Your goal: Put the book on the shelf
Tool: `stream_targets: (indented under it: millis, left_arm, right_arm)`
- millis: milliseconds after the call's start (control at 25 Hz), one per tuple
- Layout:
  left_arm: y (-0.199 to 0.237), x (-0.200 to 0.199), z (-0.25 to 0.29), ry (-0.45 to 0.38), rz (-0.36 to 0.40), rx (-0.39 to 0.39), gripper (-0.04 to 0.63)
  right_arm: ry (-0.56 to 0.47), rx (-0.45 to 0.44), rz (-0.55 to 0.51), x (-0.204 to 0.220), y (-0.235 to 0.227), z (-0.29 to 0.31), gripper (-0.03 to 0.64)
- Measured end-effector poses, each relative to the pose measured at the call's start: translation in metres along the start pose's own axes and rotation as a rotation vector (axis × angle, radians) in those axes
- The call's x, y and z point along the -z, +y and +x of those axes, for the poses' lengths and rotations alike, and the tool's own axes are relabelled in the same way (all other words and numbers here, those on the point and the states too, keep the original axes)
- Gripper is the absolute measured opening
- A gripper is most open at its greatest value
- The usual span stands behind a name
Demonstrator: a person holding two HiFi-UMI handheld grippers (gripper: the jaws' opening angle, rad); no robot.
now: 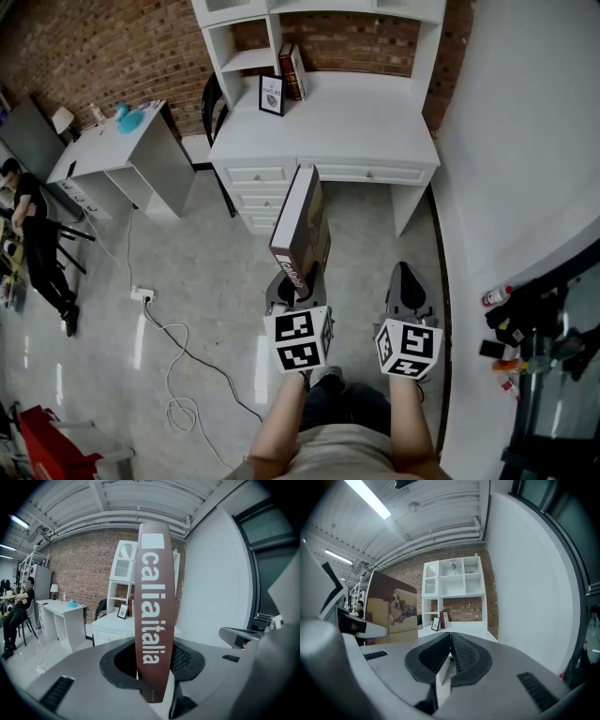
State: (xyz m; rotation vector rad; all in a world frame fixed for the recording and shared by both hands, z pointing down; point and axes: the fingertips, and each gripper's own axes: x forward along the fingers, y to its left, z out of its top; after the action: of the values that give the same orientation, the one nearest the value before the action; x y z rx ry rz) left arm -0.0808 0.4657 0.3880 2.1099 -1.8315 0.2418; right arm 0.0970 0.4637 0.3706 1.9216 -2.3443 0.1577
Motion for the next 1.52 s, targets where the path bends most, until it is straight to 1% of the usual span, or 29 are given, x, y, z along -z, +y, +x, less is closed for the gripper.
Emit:
stream_targets:
  millis: [360, 640, 840, 1280, 1520]
  left_arm:
    - [0.006, -0.006, 0.036, 0.025, 0.004, 0.022, 0.149]
    - [0.003, -0.012, 0.073, 0.036, 0.008, 0.023, 0.149]
    - [0.001, -0.024, 0.109, 0.039, 0.010, 0.010, 0.149]
    - [-0.010, -0.059, 0.199, 0.032, 0.011, -0.048, 0.149]
    - [-0.021, -0.076, 0.244, 0.028, 0.003, -0.067, 0.149]
  right_arm:
    - [0.031, 0.034, 0.006, 0.003, -0.008, 0.033, 0.017]
    - [0.042, 0.016, 0.002, 0.003, -0.017, 0.071, 0.017]
    - [0.041, -0.004, 0.003, -0.002, -0.029, 0.109, 0.017]
    - [0.032, -0.056, 0.003, -0.022, -0.075, 0.207, 0.017]
    - [0.027, -0.078, -0.001, -0.031, -0.102, 0.251, 0.017]
